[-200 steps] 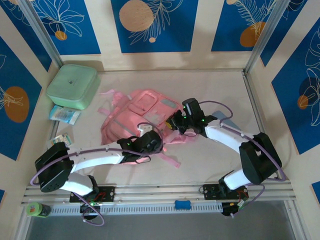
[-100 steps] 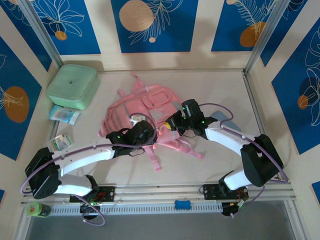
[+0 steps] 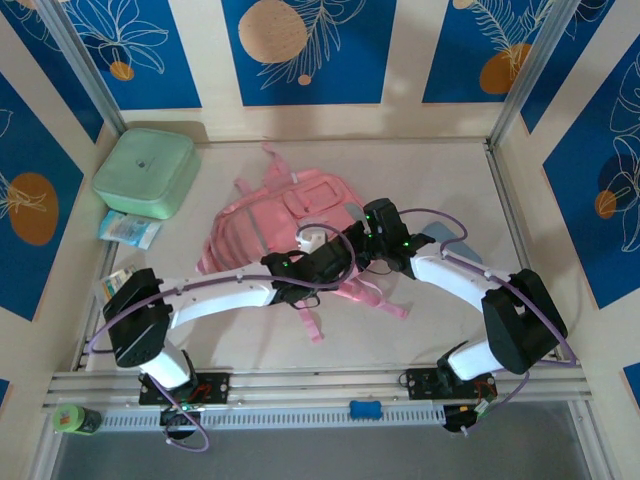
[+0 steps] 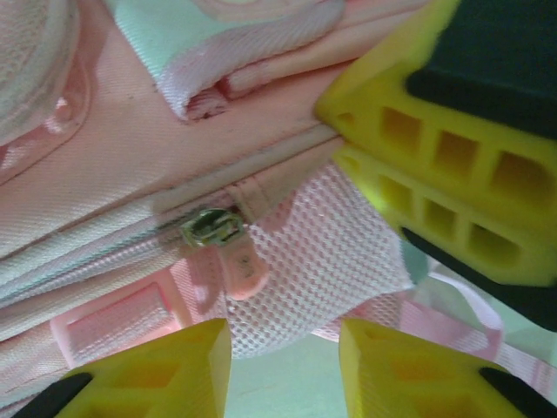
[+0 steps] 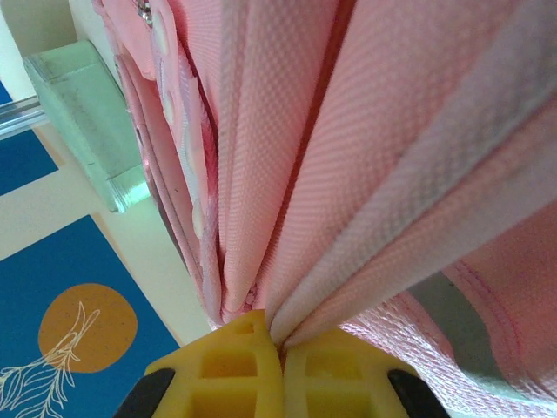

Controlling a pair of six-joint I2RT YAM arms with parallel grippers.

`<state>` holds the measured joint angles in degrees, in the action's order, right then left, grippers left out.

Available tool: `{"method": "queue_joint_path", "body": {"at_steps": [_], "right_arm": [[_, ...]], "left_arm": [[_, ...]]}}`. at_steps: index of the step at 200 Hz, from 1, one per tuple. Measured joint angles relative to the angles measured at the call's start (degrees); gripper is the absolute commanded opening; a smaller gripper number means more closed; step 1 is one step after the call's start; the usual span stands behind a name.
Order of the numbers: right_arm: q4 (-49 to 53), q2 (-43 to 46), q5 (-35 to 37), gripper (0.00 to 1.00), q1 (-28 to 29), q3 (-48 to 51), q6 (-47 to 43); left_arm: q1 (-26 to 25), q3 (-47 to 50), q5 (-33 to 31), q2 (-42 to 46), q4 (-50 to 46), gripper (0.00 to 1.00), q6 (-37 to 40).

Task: Pack books, pencil case, and school supplies into a backpack

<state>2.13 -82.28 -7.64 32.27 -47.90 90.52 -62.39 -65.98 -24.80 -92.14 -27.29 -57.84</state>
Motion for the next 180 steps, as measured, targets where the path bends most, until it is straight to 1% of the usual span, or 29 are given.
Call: {"method": "queue_joint_path", "body": {"at_steps": [52, 74, 108, 151, 180], "right_arm": [[0.4, 0.0, 0.4, 0.00, 0.4, -0.5, 0.2], [0.4, 0.0, 0.7, 0.00, 0.7, -0.5, 0.5], [-0.1, 0.0, 1.7, 0.00, 0.9, -0.5, 1.2], [-0.9, 0.0, 1.9, 0.00, 1.0, -0.5, 1.5], [-1.1, 0.0, 2.1, 0.00, 1.0, -0.5, 1.4]], "left_arm": [[0.8, -2.4, -2.9, -3.5, -1.6, 0.35, -1.8], [1.6, -3.4, -3.5, -4.9, -1.1, 0.33, -1.9], [2.1, -6.4, -5.9, -7.1, -3.8, 0.21, -3.1], [2.2, -7.1, -8.5, -7.7, -5.4, 0.07, -4.1], [2.3, -7.1, -8.7, -7.7, -5.3, 0.02, -3.7]]}}
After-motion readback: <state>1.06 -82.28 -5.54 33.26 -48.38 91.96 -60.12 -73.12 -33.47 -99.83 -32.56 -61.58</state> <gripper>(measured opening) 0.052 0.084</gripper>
